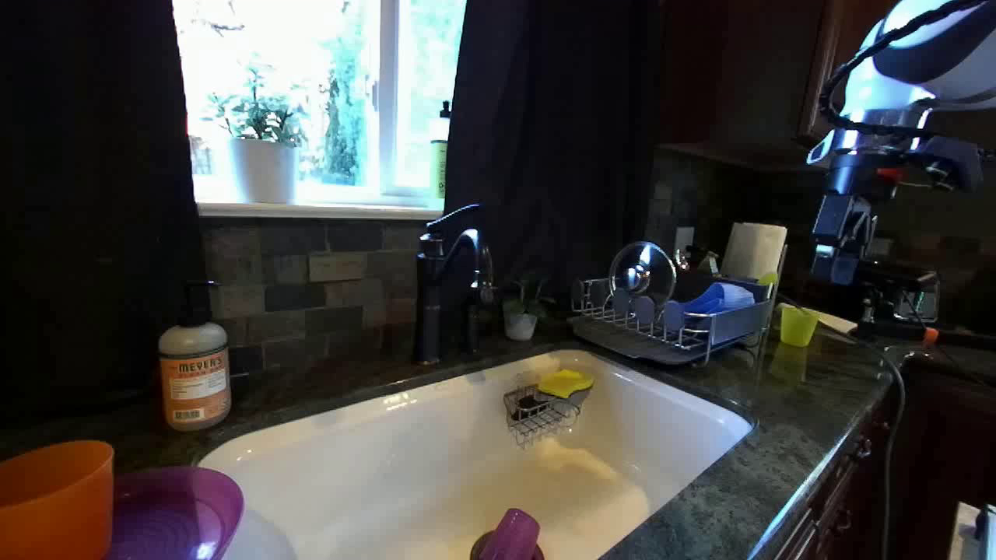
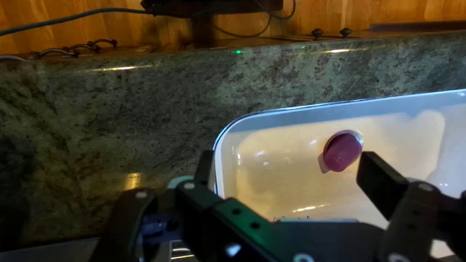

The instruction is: Pull the curtain to the right

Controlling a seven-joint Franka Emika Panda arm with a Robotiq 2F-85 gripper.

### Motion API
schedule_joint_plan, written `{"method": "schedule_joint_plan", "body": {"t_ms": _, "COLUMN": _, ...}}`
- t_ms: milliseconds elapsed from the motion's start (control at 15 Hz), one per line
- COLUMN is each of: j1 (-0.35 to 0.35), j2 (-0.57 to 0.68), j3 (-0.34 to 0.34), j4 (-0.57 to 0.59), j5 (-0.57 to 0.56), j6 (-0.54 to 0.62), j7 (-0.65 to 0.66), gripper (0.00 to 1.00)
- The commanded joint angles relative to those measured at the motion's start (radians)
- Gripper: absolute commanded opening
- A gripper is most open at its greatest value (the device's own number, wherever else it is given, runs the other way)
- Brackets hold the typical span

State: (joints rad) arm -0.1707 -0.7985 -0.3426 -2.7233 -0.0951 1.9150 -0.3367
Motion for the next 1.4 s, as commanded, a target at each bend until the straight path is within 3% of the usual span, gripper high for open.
{"method": "schedule_joint_plan", "body": {"t_ms": 0, "j1": -0.009, "j2": 0.002, "j3": 0.008, "j4": 0.001, "j5": 0.007, "j6": -0.001, "j7": -0.005, "gripper": 1.00}}
{"method": "schedule_joint_plan", "body": {"t_ms": 133, "j1": 0.029, "j2": -0.001, "j3": 0.000, "j4": 0.006, "j5": 0.072, "j6": 0.027, "j7": -0.012, "gripper": 1.00}}
{"method": "schedule_joint_plan", "body": {"t_ms": 533, "j1": 0.201, "j2": 0.022, "j3": 0.065, "j4": 0.064, "j5": 0.250, "j6": 0.221, "j7": -0.043, "gripper": 1.00}}
{"method": "schedule_joint_plan", "body": {"t_ms": 933, "j1": 0.362, "j2": 0.095, "j3": 0.136, "j4": 0.307, "j5": 0.269, "j6": 0.353, "j7": -0.097, "gripper": 1.00}}
{"method": "schedule_joint_plan", "body": {"t_ms": 1267, "j1": 0.394, "j2": 0.184, "j3": 0.121, "j4": 0.536, "j5": 0.323, "j6": 0.457, "j7": -0.046, "gripper": 1.00}}
{"method": "schedule_joint_plan", "body": {"t_ms": 1333, "j1": 0.377, "j2": 0.127, "j3": 0.145, "j4": 0.456, "j5": 0.295, "j6": 0.443, "j7": -0.062, "gripper": 1.00}}
